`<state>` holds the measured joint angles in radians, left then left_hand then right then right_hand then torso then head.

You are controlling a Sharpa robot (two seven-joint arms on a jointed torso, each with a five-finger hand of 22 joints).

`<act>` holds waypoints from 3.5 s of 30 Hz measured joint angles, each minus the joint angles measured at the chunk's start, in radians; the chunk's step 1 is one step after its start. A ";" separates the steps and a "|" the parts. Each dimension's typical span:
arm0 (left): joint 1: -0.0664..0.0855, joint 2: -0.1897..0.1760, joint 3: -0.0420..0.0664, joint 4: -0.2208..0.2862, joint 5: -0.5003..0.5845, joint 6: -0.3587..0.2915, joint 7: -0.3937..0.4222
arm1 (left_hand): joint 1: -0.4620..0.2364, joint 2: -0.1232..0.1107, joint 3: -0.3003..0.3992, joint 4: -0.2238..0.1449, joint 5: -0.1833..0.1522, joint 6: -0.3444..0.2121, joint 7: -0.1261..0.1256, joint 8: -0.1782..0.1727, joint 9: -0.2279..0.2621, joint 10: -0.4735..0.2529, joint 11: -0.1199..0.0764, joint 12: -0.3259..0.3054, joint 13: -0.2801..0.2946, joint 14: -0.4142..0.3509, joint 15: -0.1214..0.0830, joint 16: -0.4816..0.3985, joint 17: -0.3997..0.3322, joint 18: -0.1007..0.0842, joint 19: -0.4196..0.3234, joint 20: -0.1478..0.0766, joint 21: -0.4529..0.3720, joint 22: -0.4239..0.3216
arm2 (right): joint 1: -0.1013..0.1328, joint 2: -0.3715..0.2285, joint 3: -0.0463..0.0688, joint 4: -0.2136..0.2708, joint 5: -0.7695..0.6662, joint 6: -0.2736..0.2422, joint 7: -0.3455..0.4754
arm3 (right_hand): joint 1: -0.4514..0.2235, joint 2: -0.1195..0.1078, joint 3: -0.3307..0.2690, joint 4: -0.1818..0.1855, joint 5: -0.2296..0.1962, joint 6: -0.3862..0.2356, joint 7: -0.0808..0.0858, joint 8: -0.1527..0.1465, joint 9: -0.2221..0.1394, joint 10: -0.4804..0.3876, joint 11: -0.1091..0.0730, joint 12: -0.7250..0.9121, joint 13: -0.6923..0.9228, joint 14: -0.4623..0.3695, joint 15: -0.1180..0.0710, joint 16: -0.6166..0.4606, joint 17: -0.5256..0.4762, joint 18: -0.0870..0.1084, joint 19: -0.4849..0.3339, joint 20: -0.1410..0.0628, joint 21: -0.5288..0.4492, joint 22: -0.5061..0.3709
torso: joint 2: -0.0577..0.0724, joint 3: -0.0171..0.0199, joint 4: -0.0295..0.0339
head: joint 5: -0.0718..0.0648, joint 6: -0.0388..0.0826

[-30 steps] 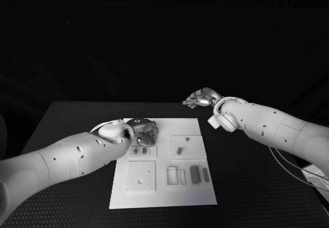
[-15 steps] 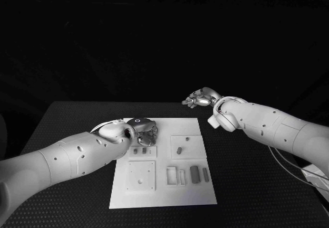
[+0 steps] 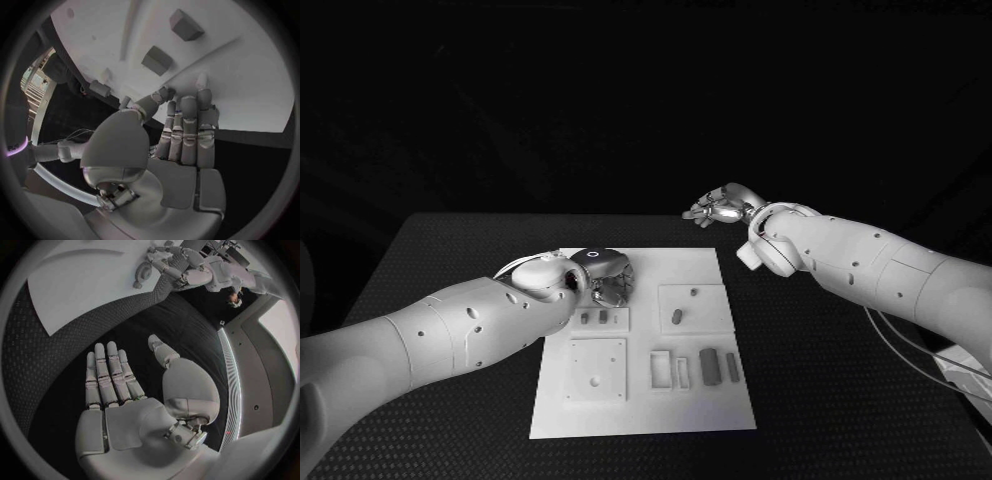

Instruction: Assemble the parts on the task board

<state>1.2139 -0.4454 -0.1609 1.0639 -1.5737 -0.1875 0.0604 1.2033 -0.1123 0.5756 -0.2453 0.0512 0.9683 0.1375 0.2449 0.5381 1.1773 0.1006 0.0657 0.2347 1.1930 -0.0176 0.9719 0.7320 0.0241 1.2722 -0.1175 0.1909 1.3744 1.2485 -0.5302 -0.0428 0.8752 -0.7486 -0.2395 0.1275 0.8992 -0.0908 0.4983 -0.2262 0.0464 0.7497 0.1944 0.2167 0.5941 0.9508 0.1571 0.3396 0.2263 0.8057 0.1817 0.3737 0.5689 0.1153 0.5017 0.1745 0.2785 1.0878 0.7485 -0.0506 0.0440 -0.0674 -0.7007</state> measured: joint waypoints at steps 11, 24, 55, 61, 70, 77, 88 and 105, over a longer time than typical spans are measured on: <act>-0.005 0.006 -0.001 0.010 0.002 0.012 0.023 | 0.005 0.005 0.006 0.000 0.000 0.004 -0.004 0.000 -0.001 0.004 -0.005 0.002 0.000 0.000 0.000 0.004 -0.002 0.014 -0.002 0.001 0.003 -0.066 | 0.000 0.000 0.000 0.000 0.000 0.001 0.000 | 0.000 0.000 0.000 0.000 0.000 0.000 0.000 0.000 0.000 0.000 0.000 0.000 -0.001 0.000 0.000 0.000 0.000 0.000 0.000 0.000 0.000 0.001 | 0.000 -0.0002 0.0001 | -0.003 -0.001; -0.005 0.007 -0.001 0.004 0.001 0.017 0.028 | 0.009 0.000 0.011 -0.005 0.000 0.004 -0.004 0.004 -0.008 -0.008 -0.004 0.003 -0.004 -0.007 0.007 0.010 -0.008 0.020 -0.003 0.002 0.010 -0.066 | 0.000 -0.001 0.000 0.000 0.000 0.001 0.000 | 0.000 0.000 0.000 0.000 0.000 0.000 0.000 0.000 0.000 0.000 0.000 0.000 -0.002 0.000 0.000 0.000 0.001 0.000 0.000 0.000 0.000 0.002 | 0.000 -0.0003 0.0006 | -0.003 -0.001; -0.010 -0.011 -0.002 0.006 0.002 -0.015 0.052 | 0.027 -0.017 0.022 -0.010 0.000 -0.022 -0.015 -0.005 -0.019 -0.060 -0.024 -0.004 -0.041 -0.018 0.025 0.035 -0.018 0.062 -0.006 0.020 0.026 -0.066 | 0.000 -0.001 0.000 0.000 0.001 0.002 0.000 | 0.000 0.000 0.000 0.000 0.000 0.000 0.000 0.000 -0.001 0.000 0.000 0.000 -0.003 0.000 0.000 -0.004 0.001 0.000 0.000 0.000 0.000 0.002 | 0.000 -0.0002 0.0006 | -0.005 -0.003; -0.011 -0.012 -0.003 0.005 0.003 -0.024 0.056 | 0.029 -0.026 0.022 -0.010 0.000 -0.022 -0.015 -0.005 -0.022 -0.065 -0.025 -0.004 -0.046 -0.021 0.029 0.040 -0.022 0.070 -0.009 0.023 0.026 -0.066 | 0.000 -0.002 0.000 0.000 0.001 0.003 0.000 | 0.000 0.000 0.000 0.000 0.000 0.000 0.000 0.000 -0.001 0.000 0.000 0.000 -0.003 0.000 0.000 -0.004 0.001 0.000 0.000 0.000 0.000 0.003 | 0.000 -0.0003 0.0005 | -0.005 -0.002; -0.015 -0.016 -0.002 0.005 0.011 -0.041 0.063 | 0.027 -0.034 0.024 -0.009 0.000 -0.029 -0.014 -0.005 -0.024 -0.076 -0.019 -0.005 -0.051 -0.022 0.029 0.040 -0.024 0.076 -0.013 0.027 0.030 -0.066 | 0.000 -0.001 0.000 0.000 0.001 0.003 0.000 | 0.000 0.000 0.000 0.000 0.000 0.000 0.000 0.000 0.000 0.000 0.000 0.000 -0.004 0.000 0.000 -0.004 0.002 0.000 0.000 0.000 0.000 0.003 | 0.000 -0.0003 0.0005 | -0.005 -0.001; -0.018 -0.026 0.000 0.013 0.027 -0.057 0.077 | 0.023 -0.041 0.028 -0.010 0.000 -0.029 -0.014 -0.005 -0.025 -0.089 -0.010 -0.001 -0.051 -0.022 0.029 0.051 -0.025 0.075 -0.014 0.029 0.037 -0.067 | 0.000 -0.002 0.000 0.000 0.001 0.004 0.000 | 0.000 0.000 0.000 0.000 0.000 0.000 0.000 0.000 0.000 0.000 0.000 0.000 -0.004 0.000 0.000 -0.004 0.002 0.000 0.000 0.000 0.000 0.003 | 0.000 -0.0002 0.0008 | -0.005 0.000; -0.016 -0.044 0.005 0.022 0.047 -0.075 0.087 | 0.020 -0.051 0.024 -0.006 0.000 -0.029 -0.014 -0.005 -0.026 -0.120 0.019 0.002 -0.051 -0.021 0.029 0.078 -0.025 0.054 -0.012 0.034 0.053 -0.064 | 0.000 -0.003 0.000 -0.001 0.001 0.005 0.000 | 0.000 0.000 0.000 0.000 0.000 0.000 0.000 0.000 0.000 0.000 0.000 0.000 -0.005 0.000 0.000 -0.004 0.002 0.000 0.000 0.000 0.000 0.004 | -0.001 -0.0003 0.0014 | -0.004 0.002; -0.015 -0.044 0.009 0.017 0.043 -0.056 0.077 | 0.031 -0.048 0.028 -0.010 0.018 -0.023 -0.009 0.004 -0.027 -0.087 0.012 0.016 -0.040 -0.025 0.025 0.103 -0.034 0.052 -0.015 0.032 0.084 -0.064 | 0.000 -0.004 0.000 0.000 0.002 0.005 0.000 | 0.000 0.000 0.000 0.000 0.000 0.000 0.000 0.004 -0.001 0.000 0.000 0.000 -0.005 0.000 0.000 -0.004 0.003 0.000 0.000 0.000 -0.004 0.005 | 0.000 -0.0008 0.0012 | -0.003 0.001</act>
<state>1.1986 -0.4892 -0.1517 1.0813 -1.5309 -0.2436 0.1374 1.2345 -0.1607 0.6033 -0.2553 0.0694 0.9450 0.1286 0.2490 0.5108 1.0905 0.1131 0.0813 0.1942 1.1681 0.0074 1.0744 0.6981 0.0756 1.2574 -0.0857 0.2748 1.3105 1.2484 -0.5338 -0.0428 0.8750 -0.7468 -0.2341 0.1275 0.8992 -0.0908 0.4983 -0.2263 0.0464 0.7497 0.1944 0.2203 0.5929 0.9508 0.1572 0.3396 0.2215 0.8057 0.1817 0.3698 0.5718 0.1153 0.5017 0.1745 0.2746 1.0925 0.7487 -0.0514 0.0452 -0.0709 -0.6995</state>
